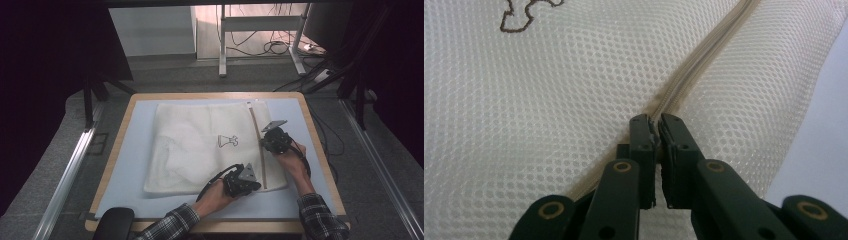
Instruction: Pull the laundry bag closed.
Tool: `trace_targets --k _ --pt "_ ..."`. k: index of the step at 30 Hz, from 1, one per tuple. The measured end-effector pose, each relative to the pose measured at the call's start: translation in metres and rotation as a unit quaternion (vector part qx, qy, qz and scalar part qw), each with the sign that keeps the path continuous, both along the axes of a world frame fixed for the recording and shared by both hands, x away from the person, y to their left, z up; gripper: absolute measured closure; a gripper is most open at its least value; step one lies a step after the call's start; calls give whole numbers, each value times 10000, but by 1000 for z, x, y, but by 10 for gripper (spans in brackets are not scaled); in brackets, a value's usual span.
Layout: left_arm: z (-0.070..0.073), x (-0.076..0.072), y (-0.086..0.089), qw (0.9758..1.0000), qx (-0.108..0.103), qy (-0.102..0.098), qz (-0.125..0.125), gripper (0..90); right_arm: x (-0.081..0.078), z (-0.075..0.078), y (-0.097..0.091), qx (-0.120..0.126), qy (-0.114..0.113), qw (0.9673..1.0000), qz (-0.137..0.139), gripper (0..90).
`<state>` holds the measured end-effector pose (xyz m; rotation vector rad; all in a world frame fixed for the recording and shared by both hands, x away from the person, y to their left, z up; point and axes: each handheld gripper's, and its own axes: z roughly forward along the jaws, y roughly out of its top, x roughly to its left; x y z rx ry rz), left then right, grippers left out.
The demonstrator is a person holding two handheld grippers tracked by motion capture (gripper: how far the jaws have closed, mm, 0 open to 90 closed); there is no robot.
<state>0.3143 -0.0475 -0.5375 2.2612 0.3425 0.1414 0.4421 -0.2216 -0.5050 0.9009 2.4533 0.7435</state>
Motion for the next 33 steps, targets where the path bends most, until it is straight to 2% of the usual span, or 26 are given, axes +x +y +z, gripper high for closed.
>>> trace_targets --k 7,10,13,33 --pt "0 -1 0 10000 -14 -9 23 899 7 0 1 82 41 9999 -112 844" --pt "0 -2 0 10000 26 -77 10 899 11 0 3 32 -34 9999 -160 849" --pt "0 -2 -1 10000 4 -62 33 899 14 -1 4 -7 -93 9998 -197 851" --pt "0 -2 -1 10000 -2 -64 36 899 41 -1 7 51 -186 9992 -354 849"
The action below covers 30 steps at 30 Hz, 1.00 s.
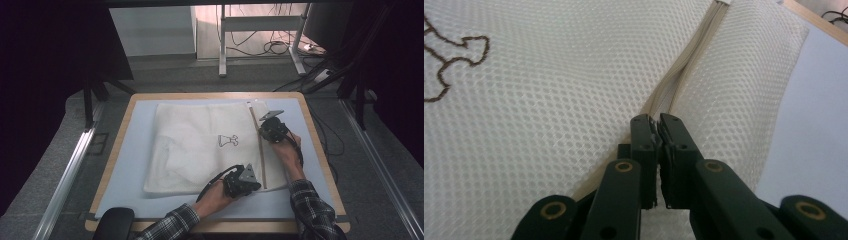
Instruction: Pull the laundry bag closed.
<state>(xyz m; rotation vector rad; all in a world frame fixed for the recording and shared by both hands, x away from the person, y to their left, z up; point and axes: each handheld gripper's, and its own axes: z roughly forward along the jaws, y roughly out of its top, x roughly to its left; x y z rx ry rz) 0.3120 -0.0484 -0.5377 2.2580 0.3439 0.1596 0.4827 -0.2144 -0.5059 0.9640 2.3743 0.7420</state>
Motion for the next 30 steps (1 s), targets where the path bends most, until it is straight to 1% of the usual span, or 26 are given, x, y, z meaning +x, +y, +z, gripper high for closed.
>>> trace_targets --k 5,15,19,26,30 --pt "0 0 0 10000 -12 10 0 899 9 0 2 20 -36 10000 -43 850" --pt "0 1 0 10000 -14 28 -8 899 20 -1 4 63 -51 9999 -105 850" --pt "0 1 0 10000 -18 59 -9 900 25 -1 5 51 -93 9999 -120 850" --pt "0 1 0 10000 -18 60 -9 899 33 -1 7 54 -109 9998 -157 850" --pt "0 1 0 10000 -22 60 -7 899 39 -2 8 17 -127 9998 -162 849"
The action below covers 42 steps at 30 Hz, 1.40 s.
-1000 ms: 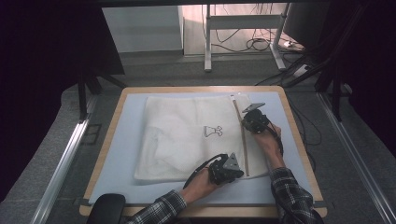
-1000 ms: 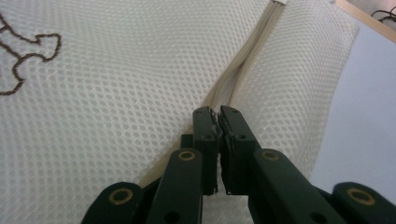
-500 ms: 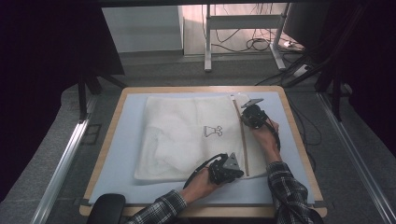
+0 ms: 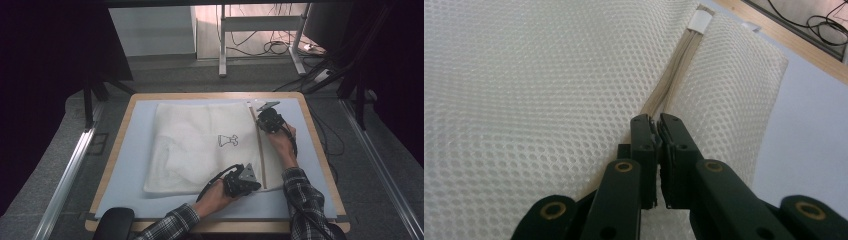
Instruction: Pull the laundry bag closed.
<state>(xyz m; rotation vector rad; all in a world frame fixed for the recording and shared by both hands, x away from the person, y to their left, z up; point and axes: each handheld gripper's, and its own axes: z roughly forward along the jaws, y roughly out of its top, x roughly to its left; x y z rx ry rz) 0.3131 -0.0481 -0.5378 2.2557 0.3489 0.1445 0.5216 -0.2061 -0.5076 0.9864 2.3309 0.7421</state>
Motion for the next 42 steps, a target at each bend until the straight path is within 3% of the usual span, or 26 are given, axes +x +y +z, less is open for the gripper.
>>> trace_targets --k 19,30,42 --pt "0 2 1 9999 -33 95 -13 900 28 -1 9 -116 -36 9999 -94 846" --pt "0 3 1 9999 -43 128 -14 900 40 -2 11 -54 -49 9998 -158 839" --pt "0 3 1 9999 -41 117 -14 900 52 -1 18 -221 -110 9996 -163 833"
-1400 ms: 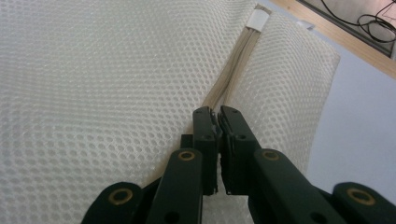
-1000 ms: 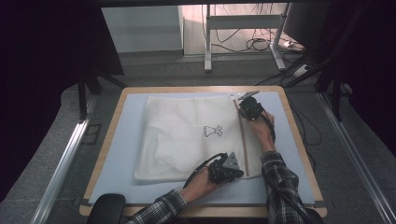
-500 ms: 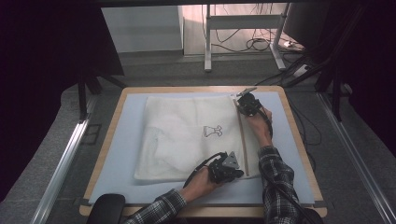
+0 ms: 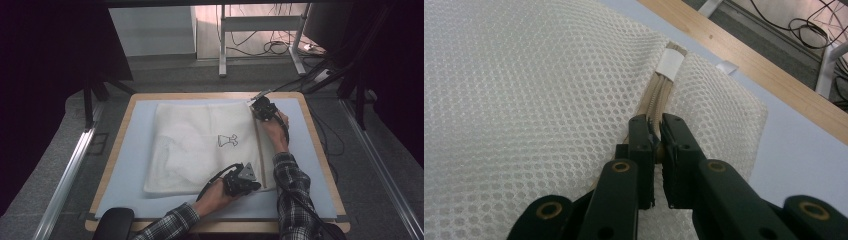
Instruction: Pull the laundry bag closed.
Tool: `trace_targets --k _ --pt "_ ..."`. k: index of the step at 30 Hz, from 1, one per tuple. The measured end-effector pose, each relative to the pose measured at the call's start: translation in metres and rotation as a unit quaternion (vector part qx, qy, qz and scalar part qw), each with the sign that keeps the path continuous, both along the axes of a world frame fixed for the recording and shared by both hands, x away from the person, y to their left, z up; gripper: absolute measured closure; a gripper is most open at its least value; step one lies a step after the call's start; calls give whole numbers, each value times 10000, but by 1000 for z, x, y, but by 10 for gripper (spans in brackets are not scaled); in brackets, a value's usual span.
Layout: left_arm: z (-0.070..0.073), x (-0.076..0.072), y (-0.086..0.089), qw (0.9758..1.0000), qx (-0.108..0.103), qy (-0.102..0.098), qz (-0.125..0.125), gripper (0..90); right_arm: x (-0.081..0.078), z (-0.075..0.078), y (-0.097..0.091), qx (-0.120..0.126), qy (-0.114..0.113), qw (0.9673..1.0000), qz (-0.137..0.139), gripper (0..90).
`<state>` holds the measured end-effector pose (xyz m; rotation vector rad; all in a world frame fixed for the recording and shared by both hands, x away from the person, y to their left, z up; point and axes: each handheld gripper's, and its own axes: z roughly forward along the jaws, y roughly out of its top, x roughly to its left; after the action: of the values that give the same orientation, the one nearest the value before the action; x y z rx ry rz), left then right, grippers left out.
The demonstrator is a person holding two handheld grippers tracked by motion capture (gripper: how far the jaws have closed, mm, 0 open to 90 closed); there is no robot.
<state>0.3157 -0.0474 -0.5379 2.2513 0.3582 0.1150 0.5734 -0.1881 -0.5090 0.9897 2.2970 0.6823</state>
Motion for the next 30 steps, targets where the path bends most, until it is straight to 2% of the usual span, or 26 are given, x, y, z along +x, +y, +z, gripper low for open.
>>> trace_targets --k 16,24,30 --pt "-1 1 0 9999 -64 74 26 900 12 -1 3 1 -92 10000 22 831" --pt "-1 1 0 9999 -65 75 28 900 15 -1 4 -118 -165 9997 136 828" --pt "-1 1 0 9998 -94 147 35 900 17 -1 8 -319 -290 9988 220 819"
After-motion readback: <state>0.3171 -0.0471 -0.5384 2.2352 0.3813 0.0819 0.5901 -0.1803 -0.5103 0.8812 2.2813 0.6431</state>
